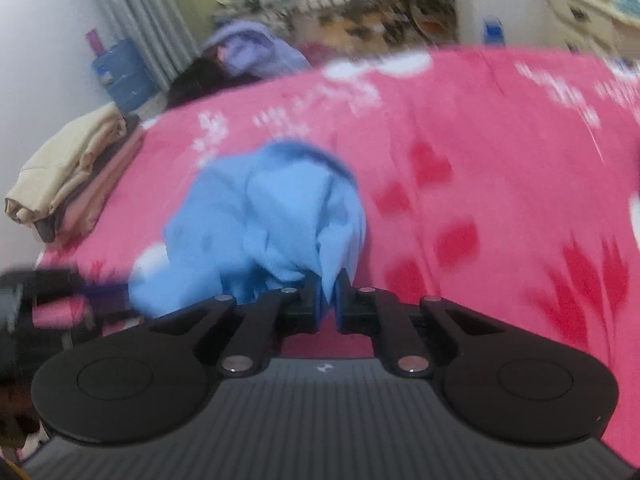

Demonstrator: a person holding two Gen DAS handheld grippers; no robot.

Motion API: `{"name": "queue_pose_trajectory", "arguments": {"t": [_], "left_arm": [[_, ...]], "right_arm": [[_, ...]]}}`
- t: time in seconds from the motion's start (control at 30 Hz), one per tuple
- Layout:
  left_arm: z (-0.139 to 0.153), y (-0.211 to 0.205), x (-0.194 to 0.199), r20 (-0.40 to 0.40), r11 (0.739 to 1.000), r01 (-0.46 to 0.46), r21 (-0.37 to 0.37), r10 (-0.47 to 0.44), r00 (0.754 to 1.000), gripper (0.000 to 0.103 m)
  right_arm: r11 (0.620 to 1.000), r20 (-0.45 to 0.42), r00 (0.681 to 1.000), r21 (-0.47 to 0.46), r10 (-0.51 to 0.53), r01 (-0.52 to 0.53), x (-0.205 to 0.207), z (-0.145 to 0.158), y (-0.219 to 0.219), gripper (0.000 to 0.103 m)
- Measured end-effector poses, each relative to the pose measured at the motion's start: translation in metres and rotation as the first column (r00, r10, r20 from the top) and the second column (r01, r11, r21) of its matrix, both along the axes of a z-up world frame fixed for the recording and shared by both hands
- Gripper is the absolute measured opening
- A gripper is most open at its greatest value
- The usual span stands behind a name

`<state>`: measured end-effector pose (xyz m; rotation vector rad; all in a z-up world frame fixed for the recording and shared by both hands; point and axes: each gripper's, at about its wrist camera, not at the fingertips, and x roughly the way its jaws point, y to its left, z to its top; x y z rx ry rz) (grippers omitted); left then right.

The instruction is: Fold clothes

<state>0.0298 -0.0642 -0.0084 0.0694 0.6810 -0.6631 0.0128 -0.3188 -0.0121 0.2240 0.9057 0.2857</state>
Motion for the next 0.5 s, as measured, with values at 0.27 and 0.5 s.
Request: {"name": "queue_pose_trajectory", "arguments": {"t": [0.27, 0.5], "left_arm": [[-0.004, -0.019, 0.043, 0.014, 0.997, -0.018, 0.072, 0.017, 1.000, 0.037], [-0.012, -0.032, 0.097, -0.035, 0.991, -0.081, 0.105, 0.085, 0.996, 0.039]], "right_arm": [[0.998, -0.165, 0.985, 0.020, -0.054, 0.058, -0.067, -0.036, -0.019, 0.001], [0.998, -0.211, 0.975, -0.022, -0.065, 0.062, -0.090, -0.036, -0.032, 0.003]]}}
